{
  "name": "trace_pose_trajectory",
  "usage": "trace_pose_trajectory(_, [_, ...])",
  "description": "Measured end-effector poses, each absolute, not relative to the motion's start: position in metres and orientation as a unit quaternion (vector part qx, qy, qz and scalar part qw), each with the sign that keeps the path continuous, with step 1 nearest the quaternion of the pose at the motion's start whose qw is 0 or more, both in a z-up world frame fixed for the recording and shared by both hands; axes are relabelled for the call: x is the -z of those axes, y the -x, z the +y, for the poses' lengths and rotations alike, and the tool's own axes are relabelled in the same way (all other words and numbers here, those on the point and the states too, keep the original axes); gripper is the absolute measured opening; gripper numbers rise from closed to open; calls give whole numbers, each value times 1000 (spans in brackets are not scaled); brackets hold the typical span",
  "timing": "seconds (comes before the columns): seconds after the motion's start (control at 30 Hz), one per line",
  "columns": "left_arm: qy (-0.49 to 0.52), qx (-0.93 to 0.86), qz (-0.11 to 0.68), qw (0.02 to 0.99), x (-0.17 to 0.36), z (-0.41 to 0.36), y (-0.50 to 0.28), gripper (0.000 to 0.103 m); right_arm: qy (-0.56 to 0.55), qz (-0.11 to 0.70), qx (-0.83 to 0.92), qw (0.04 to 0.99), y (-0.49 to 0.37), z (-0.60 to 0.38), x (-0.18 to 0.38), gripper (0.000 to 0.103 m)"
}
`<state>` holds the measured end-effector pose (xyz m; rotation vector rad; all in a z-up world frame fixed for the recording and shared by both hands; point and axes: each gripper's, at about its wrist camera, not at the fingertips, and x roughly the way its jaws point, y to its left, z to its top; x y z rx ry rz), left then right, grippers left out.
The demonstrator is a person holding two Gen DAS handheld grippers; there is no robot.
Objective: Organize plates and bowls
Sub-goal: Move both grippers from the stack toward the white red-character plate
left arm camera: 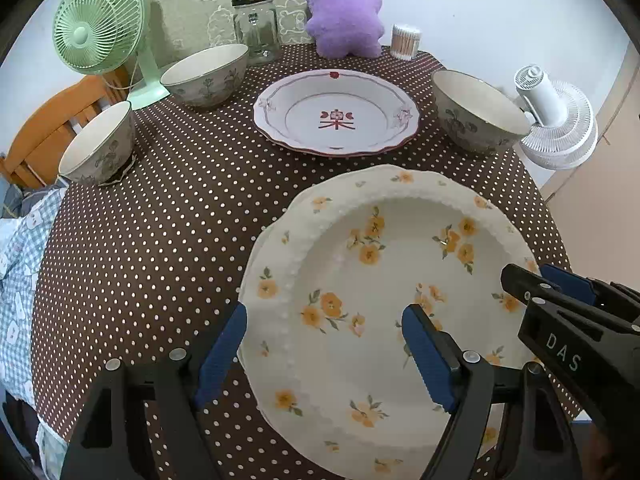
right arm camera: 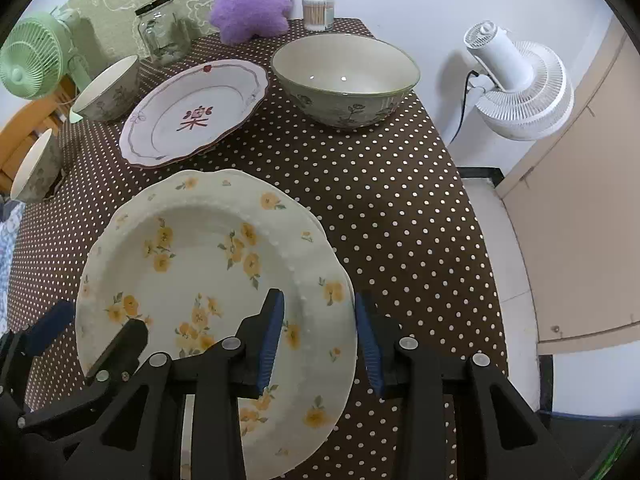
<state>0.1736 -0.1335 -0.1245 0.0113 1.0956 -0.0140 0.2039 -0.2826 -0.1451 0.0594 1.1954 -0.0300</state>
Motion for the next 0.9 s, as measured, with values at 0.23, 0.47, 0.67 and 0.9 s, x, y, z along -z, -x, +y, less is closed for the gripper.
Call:
trace_pose_trajectory(0.23, [-9,28,507,861,106,-119,-174,92,-41,530,9,847,-197,-270,115,77])
trace_pose_trajectory(0.47, [-11,52,480,876,73,-91,-174,95,-53,503,8,863,-191,-239,84,78])
trace_pose_trajectory(0.67, [-11,61,455,888,51,-59,-179,95,-66,477,23,876,-191,-207,59,78])
trace_pose_trajectory(0.9, [-27,81,432,898,35,-32,-193,95,-87,455,50,885,-197,-180,45,78])
